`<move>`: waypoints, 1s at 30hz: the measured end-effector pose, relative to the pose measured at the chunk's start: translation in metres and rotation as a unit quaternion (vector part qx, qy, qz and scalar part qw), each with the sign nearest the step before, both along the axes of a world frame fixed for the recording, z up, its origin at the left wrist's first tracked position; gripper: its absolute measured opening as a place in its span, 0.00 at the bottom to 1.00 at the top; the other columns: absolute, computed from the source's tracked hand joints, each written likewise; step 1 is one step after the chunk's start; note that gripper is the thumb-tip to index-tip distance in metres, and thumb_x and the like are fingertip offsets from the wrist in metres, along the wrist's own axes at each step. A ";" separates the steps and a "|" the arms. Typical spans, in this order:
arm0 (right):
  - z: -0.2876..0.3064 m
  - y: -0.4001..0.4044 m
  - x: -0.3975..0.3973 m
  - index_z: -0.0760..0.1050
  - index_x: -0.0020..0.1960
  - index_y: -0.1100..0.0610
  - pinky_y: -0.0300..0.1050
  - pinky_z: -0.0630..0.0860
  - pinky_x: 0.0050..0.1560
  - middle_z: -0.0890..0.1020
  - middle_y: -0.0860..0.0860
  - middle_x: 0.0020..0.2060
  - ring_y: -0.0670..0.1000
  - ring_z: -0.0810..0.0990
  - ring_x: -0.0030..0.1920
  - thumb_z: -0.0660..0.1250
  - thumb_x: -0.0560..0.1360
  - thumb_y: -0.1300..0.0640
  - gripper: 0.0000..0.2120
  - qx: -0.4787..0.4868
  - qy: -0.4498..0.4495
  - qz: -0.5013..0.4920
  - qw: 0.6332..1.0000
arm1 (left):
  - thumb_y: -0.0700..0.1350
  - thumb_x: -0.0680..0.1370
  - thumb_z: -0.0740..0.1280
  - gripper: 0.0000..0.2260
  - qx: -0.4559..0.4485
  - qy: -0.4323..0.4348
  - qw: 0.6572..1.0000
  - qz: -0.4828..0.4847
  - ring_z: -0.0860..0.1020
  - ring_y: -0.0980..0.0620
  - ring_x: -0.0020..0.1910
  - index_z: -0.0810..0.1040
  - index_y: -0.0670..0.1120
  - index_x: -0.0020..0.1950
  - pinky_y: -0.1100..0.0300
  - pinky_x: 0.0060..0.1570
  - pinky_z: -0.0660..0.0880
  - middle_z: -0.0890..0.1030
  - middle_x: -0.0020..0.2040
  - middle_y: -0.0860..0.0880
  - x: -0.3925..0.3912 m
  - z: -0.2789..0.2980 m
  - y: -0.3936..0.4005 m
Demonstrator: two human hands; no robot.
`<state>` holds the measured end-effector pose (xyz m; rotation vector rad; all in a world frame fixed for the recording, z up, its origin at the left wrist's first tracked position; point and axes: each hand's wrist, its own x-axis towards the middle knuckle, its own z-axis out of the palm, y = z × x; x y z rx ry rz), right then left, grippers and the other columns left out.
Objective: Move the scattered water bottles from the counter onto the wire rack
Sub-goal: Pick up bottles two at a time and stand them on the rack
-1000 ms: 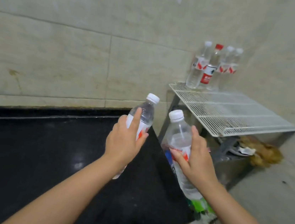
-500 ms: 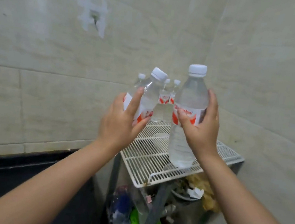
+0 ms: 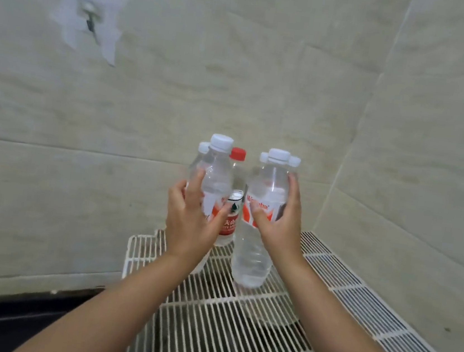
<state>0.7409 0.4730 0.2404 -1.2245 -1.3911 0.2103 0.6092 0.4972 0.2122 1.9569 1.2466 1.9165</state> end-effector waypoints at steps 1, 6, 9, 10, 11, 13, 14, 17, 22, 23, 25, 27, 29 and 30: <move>-0.002 0.011 0.001 0.53 0.74 0.54 0.26 0.56 0.63 0.62 0.42 0.67 0.39 0.58 0.67 0.69 0.72 0.60 0.36 -0.003 -0.002 0.015 1.000 | 0.50 0.70 0.71 0.30 -0.006 -0.010 1.000 0.010 0.71 0.46 0.46 0.55 0.60 0.63 0.54 0.43 0.73 0.69 0.55 0.34 0.006 0.000 0.008; -0.021 0.056 0.017 0.50 0.74 0.50 0.40 0.62 0.68 0.62 0.44 0.67 0.45 0.61 0.70 0.69 0.72 0.60 0.38 -0.053 0.012 0.126 0.991 | 0.46 0.70 0.73 0.35 -0.060 -0.028 0.993 0.097 0.72 0.40 0.56 0.51 0.63 0.63 0.47 0.54 0.75 0.66 0.62 0.34 0.027 -0.017 0.036; -0.032 0.067 0.028 0.48 0.74 0.48 0.54 0.66 0.71 0.60 0.47 0.70 0.49 0.63 0.71 0.69 0.72 0.59 0.39 -0.076 0.005 0.163 0.984 | 0.46 0.69 0.74 0.39 -0.077 -0.014 0.989 0.127 0.71 0.38 0.59 0.47 0.68 0.61 0.49 0.55 0.72 0.64 0.64 0.33 0.031 -0.034 0.040; -0.033 0.069 0.032 0.46 0.74 0.48 0.54 0.67 0.70 0.58 0.49 0.71 0.50 0.64 0.70 0.69 0.73 0.58 0.40 -0.088 -0.007 0.166 0.982 | 0.45 0.68 0.74 0.40 -0.073 -0.004 0.989 0.127 0.71 0.38 0.59 0.47 0.68 0.60 0.51 0.55 0.71 0.64 0.64 0.33 0.032 -0.037 0.039; -0.033 0.070 0.034 0.45 0.74 0.47 0.51 0.69 0.68 0.58 0.51 0.71 0.50 0.67 0.67 0.68 0.73 0.57 0.40 -0.101 -0.024 0.168 0.980 | 0.45 0.69 0.74 0.39 -0.073 0.005 0.990 0.122 0.71 0.39 0.58 0.46 0.68 0.60 0.54 0.53 0.69 0.64 0.64 0.33 0.032 -0.036 0.037; -0.030 0.067 0.037 0.43 0.74 0.47 0.42 0.71 0.58 0.62 0.53 0.67 0.43 0.72 0.52 0.67 0.74 0.57 0.41 -0.118 -0.061 0.171 0.976 | 0.47 0.72 0.71 0.35 -0.089 0.019 0.990 0.110 0.71 0.43 0.55 0.46 0.68 0.60 0.57 0.50 0.68 0.63 0.64 0.35 0.030 -0.032 0.031; -0.028 0.064 0.038 0.43 0.74 0.47 0.41 0.69 0.58 0.64 0.54 0.65 0.42 0.70 0.50 0.67 0.74 0.56 0.40 -0.119 -0.075 0.166 0.976 | 0.52 0.73 0.68 0.31 -0.103 0.025 0.989 0.105 0.71 0.46 0.53 0.47 0.67 0.61 0.58 0.49 0.68 0.64 0.64 0.37 0.027 -0.028 0.026; -0.008 0.057 0.048 0.52 0.75 0.55 0.52 0.65 0.70 0.64 0.56 0.70 0.52 0.65 0.69 0.64 0.76 0.55 0.33 -0.103 -0.099 0.134 0.981 | 0.64 0.69 0.53 0.30 -0.119 0.021 0.986 0.112 0.71 0.43 0.59 0.52 0.57 0.69 0.56 0.55 0.68 0.63 0.67 0.36 0.015 -0.010 0.013; 0.062 0.055 0.051 0.55 0.74 0.55 0.44 0.54 0.73 0.58 0.52 0.74 0.50 0.56 0.75 0.60 0.78 0.59 0.27 -0.084 -0.216 0.167 0.958 | 0.43 0.80 0.58 0.23 -0.153 0.110 0.977 0.101 0.56 0.47 0.75 0.58 0.41 0.74 0.57 0.72 0.53 0.57 0.75 0.41 -0.005 0.060 0.020; 0.069 0.058 0.048 0.56 0.74 0.54 0.43 0.53 0.73 0.57 0.52 0.75 0.50 0.55 0.75 0.59 0.77 0.62 0.27 -0.097 -0.272 0.179 0.941 | 0.39 0.80 0.57 0.22 -0.165 0.149 0.972 0.075 0.57 0.47 0.75 0.59 0.41 0.73 0.58 0.72 0.54 0.58 0.75 0.42 -0.005 0.072 0.022; 0.077 0.064 0.044 0.59 0.73 0.54 0.41 0.53 0.72 0.60 0.52 0.75 0.50 0.58 0.74 0.56 0.76 0.67 0.27 -0.135 -0.352 0.191 0.906 | 0.33 0.78 0.55 0.22 -0.199 0.193 0.961 0.012 0.61 0.47 0.73 0.61 0.40 0.73 0.59 0.70 0.57 0.62 0.74 0.42 -0.004 0.082 0.024; 0.082 0.067 0.047 0.60 0.72 0.53 0.40 0.56 0.71 0.62 0.51 0.74 0.50 0.60 0.73 0.55 0.75 0.69 0.27 -0.173 -0.382 0.193 0.887 | 0.31 0.78 0.55 0.23 -0.223 0.202 0.953 -0.019 0.63 0.47 0.72 0.61 0.41 0.72 0.59 0.70 0.59 0.64 0.73 0.43 -0.007 0.081 0.024; 0.087 0.070 0.054 0.60 0.73 0.51 0.41 0.57 0.71 0.61 0.49 0.74 0.50 0.61 0.73 0.56 0.77 0.66 0.26 -0.198 -0.411 0.196 0.868 | 0.33 0.78 0.57 0.23 -0.227 0.214 0.950 -0.032 0.65 0.47 0.71 0.61 0.42 0.72 0.57 0.69 0.61 0.65 0.72 0.43 -0.011 0.076 0.024; 0.090 0.072 0.056 0.59 0.73 0.50 0.42 0.56 0.72 0.61 0.49 0.74 0.50 0.60 0.73 0.56 0.78 0.64 0.25 -0.204 -0.429 0.196 0.858 | 0.34 0.78 0.59 0.23 -0.226 0.224 0.947 -0.040 0.66 0.47 0.70 0.61 0.43 0.72 0.56 0.69 0.63 0.66 0.72 0.43 -0.012 0.075 0.024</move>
